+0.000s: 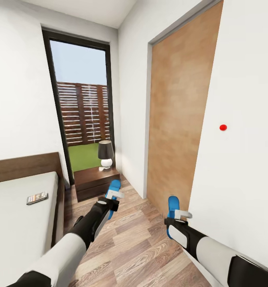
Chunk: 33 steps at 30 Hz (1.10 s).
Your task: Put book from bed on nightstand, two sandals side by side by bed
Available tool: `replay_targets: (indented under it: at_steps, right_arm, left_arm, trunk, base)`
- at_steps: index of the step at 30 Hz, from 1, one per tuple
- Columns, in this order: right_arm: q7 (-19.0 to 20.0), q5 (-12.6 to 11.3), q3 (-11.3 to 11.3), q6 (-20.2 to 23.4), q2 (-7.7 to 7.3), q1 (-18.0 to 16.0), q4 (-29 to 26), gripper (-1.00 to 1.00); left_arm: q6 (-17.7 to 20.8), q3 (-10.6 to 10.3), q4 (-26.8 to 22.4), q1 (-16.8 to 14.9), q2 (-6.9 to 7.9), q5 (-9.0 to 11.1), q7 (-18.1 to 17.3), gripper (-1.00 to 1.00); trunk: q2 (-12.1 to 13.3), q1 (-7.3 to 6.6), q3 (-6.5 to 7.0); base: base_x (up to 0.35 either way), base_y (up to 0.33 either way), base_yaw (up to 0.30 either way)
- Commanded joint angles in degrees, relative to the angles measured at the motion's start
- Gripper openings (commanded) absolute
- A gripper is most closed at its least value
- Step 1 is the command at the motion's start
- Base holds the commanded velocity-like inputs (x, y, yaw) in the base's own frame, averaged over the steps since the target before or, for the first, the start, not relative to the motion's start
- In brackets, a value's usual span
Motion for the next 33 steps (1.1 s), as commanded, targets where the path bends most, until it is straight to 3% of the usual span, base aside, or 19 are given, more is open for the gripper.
replay_targets:
  at_steps: [1, 7, 13, 21, 27, 33]
  right_arm:
    - [-0.49, 0.11, 0.4, 0.42, -0.07, 0.59, 0.56, -1.0]
    - [-0.49, 0.11, 0.4, 0.42, -0.06, 3.5, 3.87, -1.0]
    - [-0.49, 0.09, 0.36, 0.42, -0.21, 7.03, 4.62, -1.0]
    - [-0.49, -0.1, 0.31, 0.2, -0.41, 11.57, 4.88, -1.0]
    - [-0.49, -0.47, 0.25, -1.25, -0.19, 13.76, 6.22, -1.0]
    - [-0.49, -0.93, -0.08, -1.63, -0.03, 15.52, 8.24, -1.0]
  left_arm:
    - [0.15, -0.2, 1.88, -0.02, 0.03, -0.2, 0.33, -1.0]
    - [-4.08, 0.12, 9.54, -0.02, 0.27, -0.13, 0.63, -1.0]
    - [-6.0, 0.32, 14.05, -0.02, 0.46, -0.06, 0.7, -1.0]
    - [-13.78, 0.47, 24.71, 0.03, 0.67, -0.03, 0.72, -1.0]
    - [-18.21, 0.56, 28.07, 3.65, 1.36, 0.04, 0.72, -1.0]
    - [-19.69, 0.54, 28.56, 7.24, 1.66, 0.9, 0.72, -1.0]
  trunk:
    - [-0.06, 0.02, -0.02]
    - [-0.06, 0.02, -0.02]
    - [-0.06, 0.02, -0.02]
    - [-0.06, 0.02, -0.02]
    - [-0.06, 0.02, -0.02]
    - [-0.06, 0.02, -0.02]
  base:
    - [0.0, 0.0, 0.0]
    - [0.0, 0.0, 0.0]
    - [0.0, 0.0, 0.0]
    - [0.0, 0.0, 0.0]
    - [0.0, 0.0, 0.0]
    - [0.0, 0.0, 0.0]
